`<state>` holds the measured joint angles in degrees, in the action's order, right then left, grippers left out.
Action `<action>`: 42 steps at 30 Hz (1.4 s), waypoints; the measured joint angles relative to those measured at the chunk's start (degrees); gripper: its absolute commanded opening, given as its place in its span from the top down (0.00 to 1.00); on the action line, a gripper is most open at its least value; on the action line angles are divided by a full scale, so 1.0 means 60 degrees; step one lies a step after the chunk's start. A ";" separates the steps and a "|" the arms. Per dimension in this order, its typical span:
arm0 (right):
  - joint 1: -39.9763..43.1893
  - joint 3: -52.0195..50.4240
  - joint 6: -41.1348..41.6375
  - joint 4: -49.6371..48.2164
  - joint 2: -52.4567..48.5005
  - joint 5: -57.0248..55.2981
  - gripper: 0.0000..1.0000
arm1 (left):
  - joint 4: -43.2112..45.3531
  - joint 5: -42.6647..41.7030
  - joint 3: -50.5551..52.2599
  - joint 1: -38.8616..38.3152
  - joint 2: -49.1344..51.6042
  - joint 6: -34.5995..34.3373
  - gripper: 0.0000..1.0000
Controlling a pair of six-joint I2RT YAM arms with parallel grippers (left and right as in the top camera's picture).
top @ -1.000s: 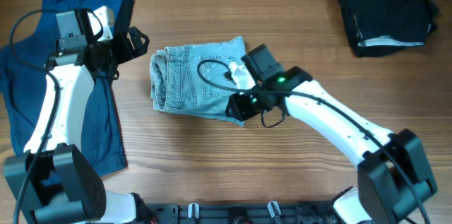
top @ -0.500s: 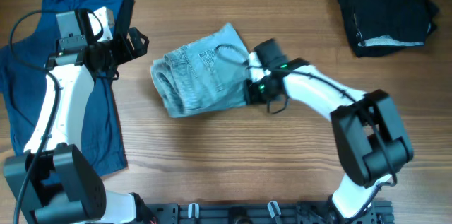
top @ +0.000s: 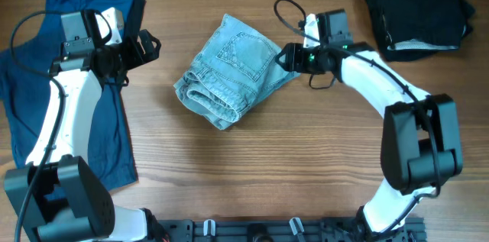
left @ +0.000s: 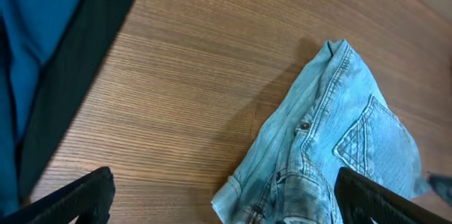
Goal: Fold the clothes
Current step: 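Grasp the folded shorts with the right gripper and drag them up-right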
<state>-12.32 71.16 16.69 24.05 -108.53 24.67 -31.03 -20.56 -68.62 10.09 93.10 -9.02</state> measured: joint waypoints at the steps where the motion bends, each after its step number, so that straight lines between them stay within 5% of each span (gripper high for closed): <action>1: -0.0004 0.0160 -0.0055 0.0579 0.0200 0.0321 0.17 | 0.0004 0.0029 0.0000 0.0000 0.0000 0.0018 0.00; 7: -0.1592 0.0510 0.1446 0.1213 0.1410 0.1308 0.17 | 0.0044 0.0849 0.0000 0.0004 0.0000 0.0029 0.00; 12: -0.4175 0.0514 0.3840 -0.0517 0.1388 -0.0372 0.16 | 0.0226 0.1082 0.0000 0.0127 0.0000 -0.0044 0.00; 16: -0.4972 0.0517 0.4550 -0.0663 0.1042 -0.1464 0.21 | 0.0386 0.1140 0.0000 0.0135 0.0000 -0.0055 0.00; 27: -0.3676 0.0557 0.4025 0.0987 0.0131 0.0856 0.20 | 0.0255 0.1177 0.0000 0.0135 0.0000 -0.0055 0.00; 33: -0.2004 0.0561 0.2499 0.1198 -0.0776 0.3220 0.23 | 0.0259 0.1184 0.0000 0.0135 0.0000 -0.0055 0.00; 42: -0.1042 0.0707 0.0412 0.0637 -0.1308 0.2295 0.23 | 0.0160 0.1206 0.0000 0.0135 0.0000 -0.0055 0.00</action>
<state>-18.57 75.40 19.16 27.88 -116.38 38.44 -30.06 -13.32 -68.62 10.90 93.10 -9.34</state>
